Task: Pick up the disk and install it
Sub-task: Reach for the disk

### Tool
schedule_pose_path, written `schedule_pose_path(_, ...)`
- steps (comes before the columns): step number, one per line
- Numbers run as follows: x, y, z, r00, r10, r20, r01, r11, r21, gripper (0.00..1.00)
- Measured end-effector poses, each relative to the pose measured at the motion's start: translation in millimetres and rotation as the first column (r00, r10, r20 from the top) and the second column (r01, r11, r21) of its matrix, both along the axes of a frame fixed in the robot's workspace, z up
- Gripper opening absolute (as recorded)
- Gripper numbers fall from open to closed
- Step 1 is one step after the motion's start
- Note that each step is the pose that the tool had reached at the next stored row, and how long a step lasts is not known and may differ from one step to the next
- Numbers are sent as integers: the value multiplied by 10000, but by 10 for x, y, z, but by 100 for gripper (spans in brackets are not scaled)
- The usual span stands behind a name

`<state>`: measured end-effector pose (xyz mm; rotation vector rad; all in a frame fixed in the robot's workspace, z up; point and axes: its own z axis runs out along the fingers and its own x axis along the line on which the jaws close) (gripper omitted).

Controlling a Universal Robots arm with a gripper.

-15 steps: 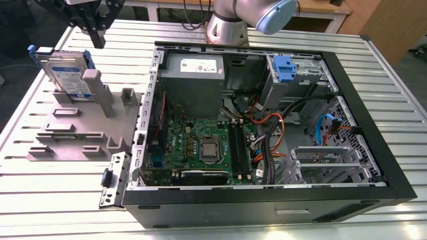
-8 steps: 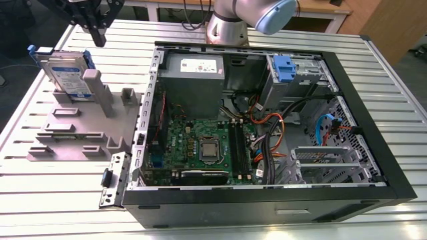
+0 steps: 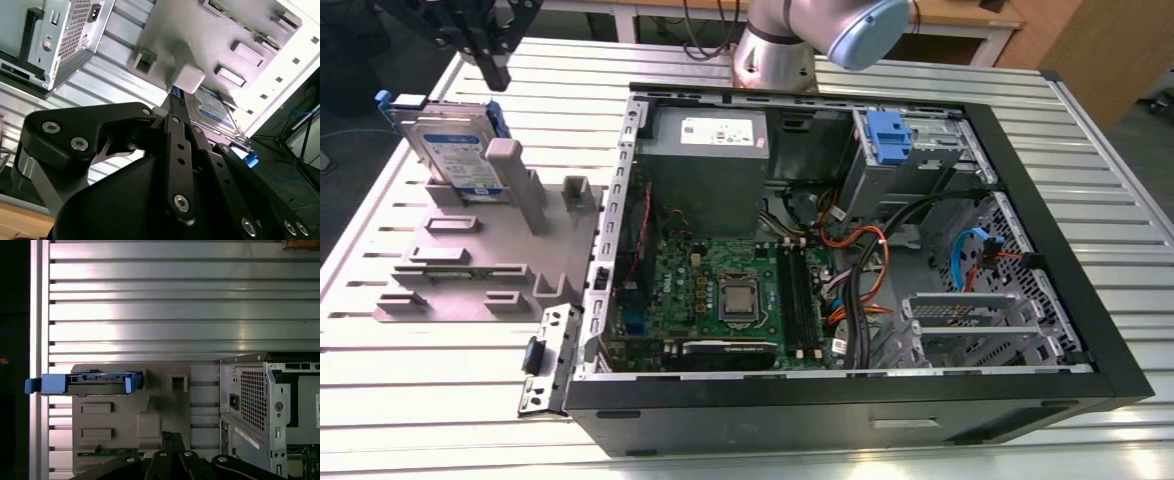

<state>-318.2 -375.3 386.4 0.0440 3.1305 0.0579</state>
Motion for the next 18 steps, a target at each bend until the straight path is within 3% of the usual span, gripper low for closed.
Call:
schedule_pose_path(10, -245, 13, -13, 10000, 0, 0, 0, 10000, 0, 11)
schedule_pose_path(18, -261, 15, -14, 10000, 0, 0, 0, 10000, 0, 11)
